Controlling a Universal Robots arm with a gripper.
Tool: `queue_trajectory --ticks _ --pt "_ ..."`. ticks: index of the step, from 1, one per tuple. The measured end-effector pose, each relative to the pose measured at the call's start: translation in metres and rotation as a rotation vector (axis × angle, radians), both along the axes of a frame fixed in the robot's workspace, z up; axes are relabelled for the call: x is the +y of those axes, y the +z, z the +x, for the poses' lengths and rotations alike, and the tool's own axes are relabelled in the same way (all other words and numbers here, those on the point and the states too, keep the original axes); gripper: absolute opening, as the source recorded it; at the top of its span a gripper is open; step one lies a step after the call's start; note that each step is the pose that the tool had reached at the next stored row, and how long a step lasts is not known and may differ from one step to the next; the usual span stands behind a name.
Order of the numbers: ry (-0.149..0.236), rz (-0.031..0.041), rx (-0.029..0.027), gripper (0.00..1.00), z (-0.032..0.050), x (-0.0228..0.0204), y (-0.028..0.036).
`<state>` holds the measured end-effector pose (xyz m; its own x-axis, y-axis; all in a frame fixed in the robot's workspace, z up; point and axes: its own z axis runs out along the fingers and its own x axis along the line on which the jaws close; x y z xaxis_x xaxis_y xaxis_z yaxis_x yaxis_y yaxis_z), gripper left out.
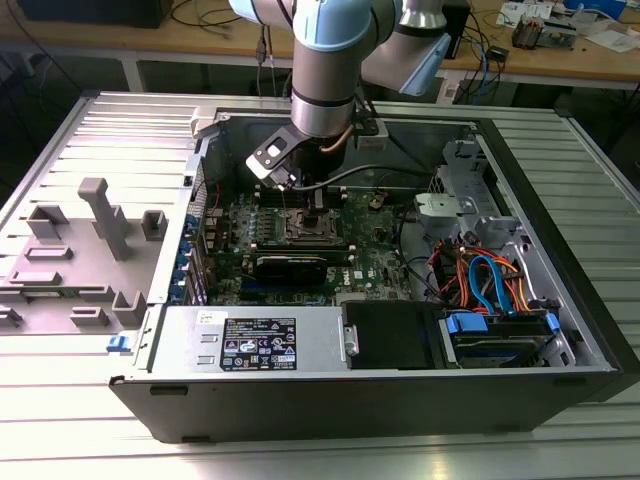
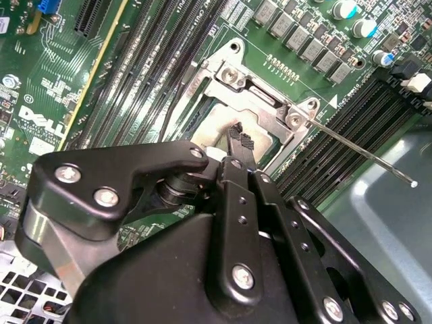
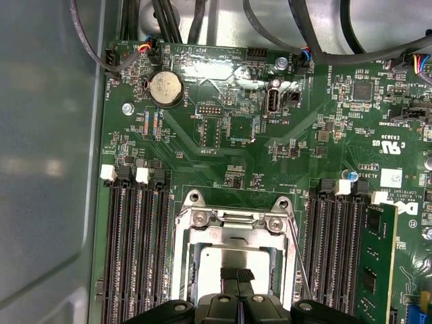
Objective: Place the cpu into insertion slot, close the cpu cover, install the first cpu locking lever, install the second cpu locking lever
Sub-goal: 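Install the first cpu locking lever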
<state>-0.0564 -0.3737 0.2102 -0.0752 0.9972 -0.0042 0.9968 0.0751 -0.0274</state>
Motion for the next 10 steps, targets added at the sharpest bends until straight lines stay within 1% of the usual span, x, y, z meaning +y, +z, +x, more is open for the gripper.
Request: queue_trajectory --ticks 4,6,10 --pt "0.0 -0.0001 0.0001 0.11 0.0003 0.0001 0.0004" --pt "0.0 0.0 0.0 0.11 0.0002 0.0 0.0035" --pt "0.0 -0.0001 0.0001 0.11 0.0002 0.0 0.0125"
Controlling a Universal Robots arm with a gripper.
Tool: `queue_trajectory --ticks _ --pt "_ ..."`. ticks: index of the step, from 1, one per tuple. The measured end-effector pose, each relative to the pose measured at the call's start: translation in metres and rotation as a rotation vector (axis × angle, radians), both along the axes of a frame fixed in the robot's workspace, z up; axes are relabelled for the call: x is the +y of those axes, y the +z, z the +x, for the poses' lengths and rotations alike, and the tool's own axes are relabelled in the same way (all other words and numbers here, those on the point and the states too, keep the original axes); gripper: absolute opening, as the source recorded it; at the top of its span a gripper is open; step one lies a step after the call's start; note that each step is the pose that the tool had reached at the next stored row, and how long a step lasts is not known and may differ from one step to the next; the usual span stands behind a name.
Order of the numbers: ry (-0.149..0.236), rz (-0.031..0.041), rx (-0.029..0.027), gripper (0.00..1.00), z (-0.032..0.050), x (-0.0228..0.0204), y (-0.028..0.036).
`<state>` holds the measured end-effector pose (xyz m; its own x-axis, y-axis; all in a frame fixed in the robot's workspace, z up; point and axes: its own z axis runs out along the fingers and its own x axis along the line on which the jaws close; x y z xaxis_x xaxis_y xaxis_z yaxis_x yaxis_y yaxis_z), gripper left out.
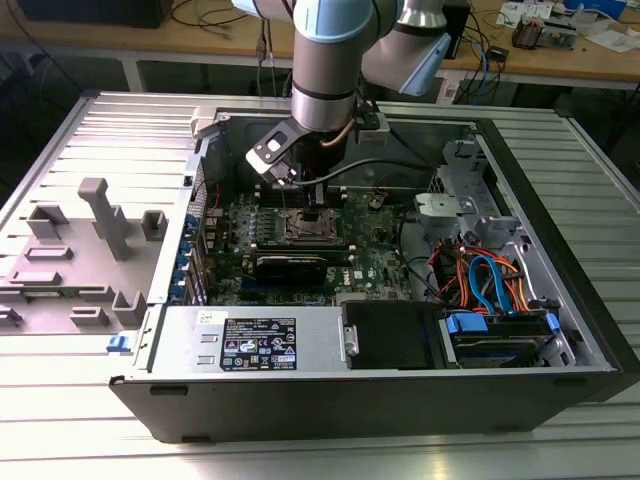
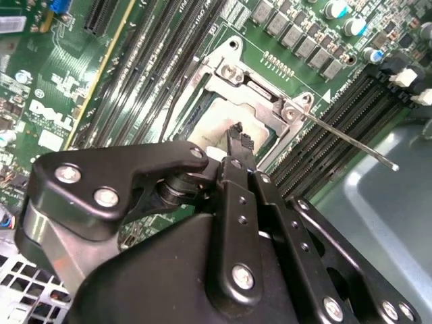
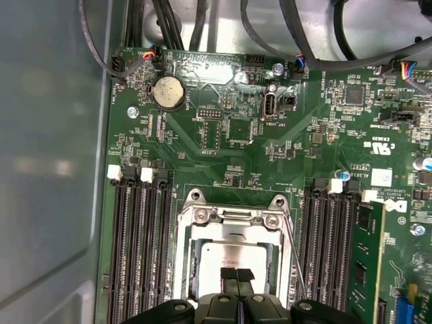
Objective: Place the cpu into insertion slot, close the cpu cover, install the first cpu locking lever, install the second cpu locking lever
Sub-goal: 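Install the first cpu locking lever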
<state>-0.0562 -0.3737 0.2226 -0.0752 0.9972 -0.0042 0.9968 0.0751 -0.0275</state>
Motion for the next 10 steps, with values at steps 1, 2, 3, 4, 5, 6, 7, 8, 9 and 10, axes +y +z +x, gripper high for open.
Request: queue_trajectory --ticks 1,2,3,4,5,6,7,8,9,10 --pt "0.0 0.0003 -0.0001 0.11 0.0 0.0 0.0002" --pt "0.0 0.0003 -0.0001 0.11 0.0 0.0 0.0002" --pt "0.0 0.0004 -0.0001 0.11 0.0 0.0 0.0002" --pt "0.0 0.001 0.0 0.11 0.0 0.0 0.0003" --pt "0.0 0.0016 0.0 0.11 0.0 0.0 0.0003" --pt "0.0 0.0017 0.0 0.11 0.0 0.0 0.0003" --pt "0.0 0.0017 0.0 0.11 0.0 0.0 0.0003" --pt "0.0 0.0018 -0.0001 0.11 0.0 0.0 0.0003" --pt "0.0 0.0018 0.0 0.11 0.0 0.0 0.0003" --pt "0.0 0.0019 0.0 0.11 0.0 0.0 0.0003"
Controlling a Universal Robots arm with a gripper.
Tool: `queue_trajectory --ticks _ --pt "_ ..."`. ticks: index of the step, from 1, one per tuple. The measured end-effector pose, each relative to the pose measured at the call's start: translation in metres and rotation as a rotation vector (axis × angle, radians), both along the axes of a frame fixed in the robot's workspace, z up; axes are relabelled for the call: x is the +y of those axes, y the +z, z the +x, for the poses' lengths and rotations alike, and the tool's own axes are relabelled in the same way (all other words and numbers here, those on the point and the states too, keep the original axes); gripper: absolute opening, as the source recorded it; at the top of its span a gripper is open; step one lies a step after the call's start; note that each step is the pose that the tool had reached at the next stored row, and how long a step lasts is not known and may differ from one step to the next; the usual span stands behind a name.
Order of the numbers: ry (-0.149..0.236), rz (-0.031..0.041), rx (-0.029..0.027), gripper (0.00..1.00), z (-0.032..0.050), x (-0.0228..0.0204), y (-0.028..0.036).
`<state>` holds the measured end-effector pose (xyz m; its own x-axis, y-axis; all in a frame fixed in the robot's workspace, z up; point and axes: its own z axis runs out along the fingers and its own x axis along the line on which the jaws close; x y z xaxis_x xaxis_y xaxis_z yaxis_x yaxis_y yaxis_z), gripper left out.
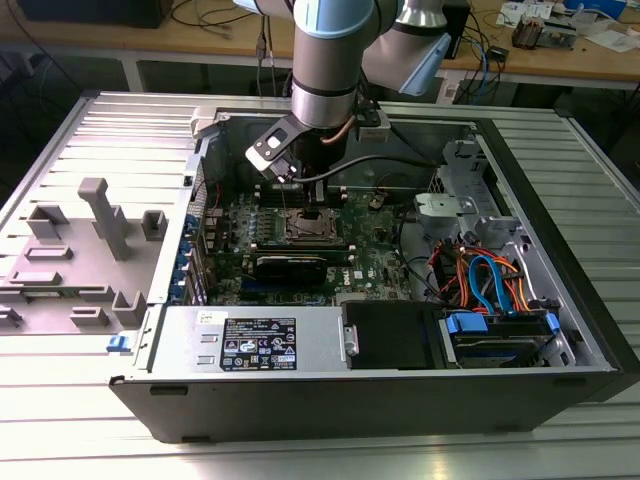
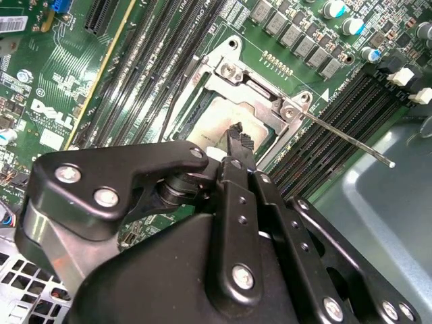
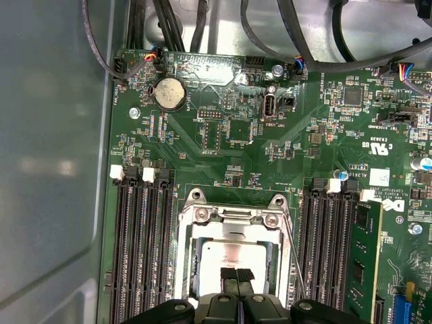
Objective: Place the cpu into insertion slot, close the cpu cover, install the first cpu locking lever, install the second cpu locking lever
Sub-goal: 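Install the first cpu locking lever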
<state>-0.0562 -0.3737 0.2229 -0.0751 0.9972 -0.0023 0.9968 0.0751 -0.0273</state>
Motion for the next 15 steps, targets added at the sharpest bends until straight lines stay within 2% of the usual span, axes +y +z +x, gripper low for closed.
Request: queue_trajectory --ticks 6,11,15 --pt "0.0 0.0 0.0002 0.11 -0.0001 -0.0001 0.001" --pt "0.001 -0.0017 -0.0009 0.11 0.0001 0.0 0.011" --pt "0.003 -0.0152 -0.0042 0.11 0.0 0.0 0.0215"
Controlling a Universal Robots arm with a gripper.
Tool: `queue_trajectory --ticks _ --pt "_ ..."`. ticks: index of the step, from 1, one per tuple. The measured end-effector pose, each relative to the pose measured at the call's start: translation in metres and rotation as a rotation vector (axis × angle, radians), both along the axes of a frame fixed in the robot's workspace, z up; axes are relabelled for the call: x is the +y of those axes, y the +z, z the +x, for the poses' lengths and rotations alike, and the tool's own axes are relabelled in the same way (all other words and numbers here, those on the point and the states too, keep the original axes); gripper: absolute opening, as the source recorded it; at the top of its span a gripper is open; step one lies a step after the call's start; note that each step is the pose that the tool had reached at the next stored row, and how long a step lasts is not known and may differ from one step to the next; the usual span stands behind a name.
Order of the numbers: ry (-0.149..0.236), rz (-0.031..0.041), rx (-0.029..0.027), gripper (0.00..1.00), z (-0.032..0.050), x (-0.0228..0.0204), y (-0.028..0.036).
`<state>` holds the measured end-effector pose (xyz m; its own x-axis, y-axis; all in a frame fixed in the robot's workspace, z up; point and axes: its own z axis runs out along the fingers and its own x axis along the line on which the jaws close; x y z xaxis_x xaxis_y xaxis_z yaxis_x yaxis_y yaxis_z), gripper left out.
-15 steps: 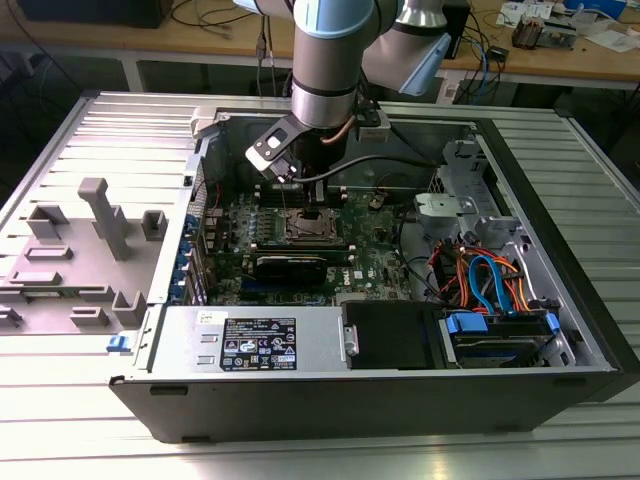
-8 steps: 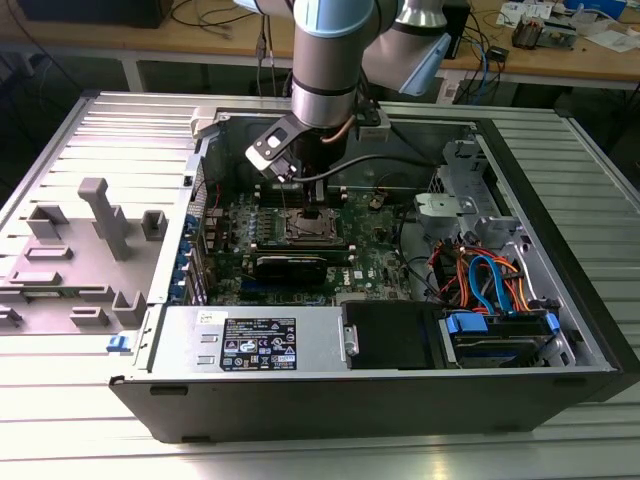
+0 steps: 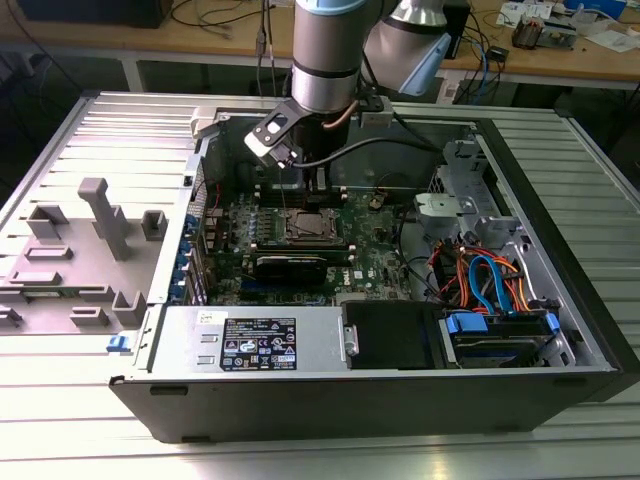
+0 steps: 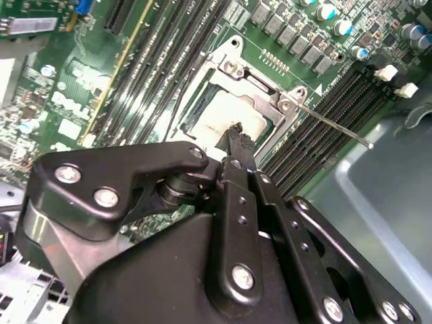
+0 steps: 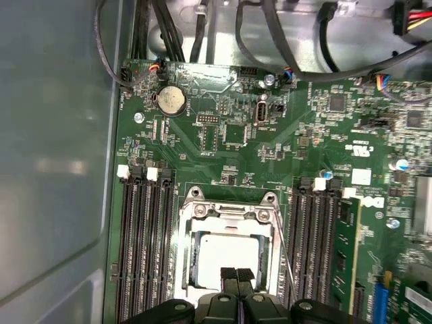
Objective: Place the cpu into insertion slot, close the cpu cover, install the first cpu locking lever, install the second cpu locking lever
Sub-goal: 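Install the first cpu locking lever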
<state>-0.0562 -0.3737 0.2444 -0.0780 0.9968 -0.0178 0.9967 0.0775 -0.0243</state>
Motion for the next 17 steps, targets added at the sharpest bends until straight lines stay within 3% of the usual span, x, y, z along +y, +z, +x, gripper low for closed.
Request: queue_trajectory --ticks 2,5,12,17 --pt "0.0 -0.0039 -0.001 0.11 0.0 0.0 0.0049" --pt "0.025 -0.0047 -0.0012 0.11 -0.0002 0.0 0.0051" --pt "0.155 -0.0047 -0.0014 0.11 -0.0002 0.0 0.0042" --pt "0.276 -0.0046 -0.0017 0.11 -0.0002 0.0 0.0039"
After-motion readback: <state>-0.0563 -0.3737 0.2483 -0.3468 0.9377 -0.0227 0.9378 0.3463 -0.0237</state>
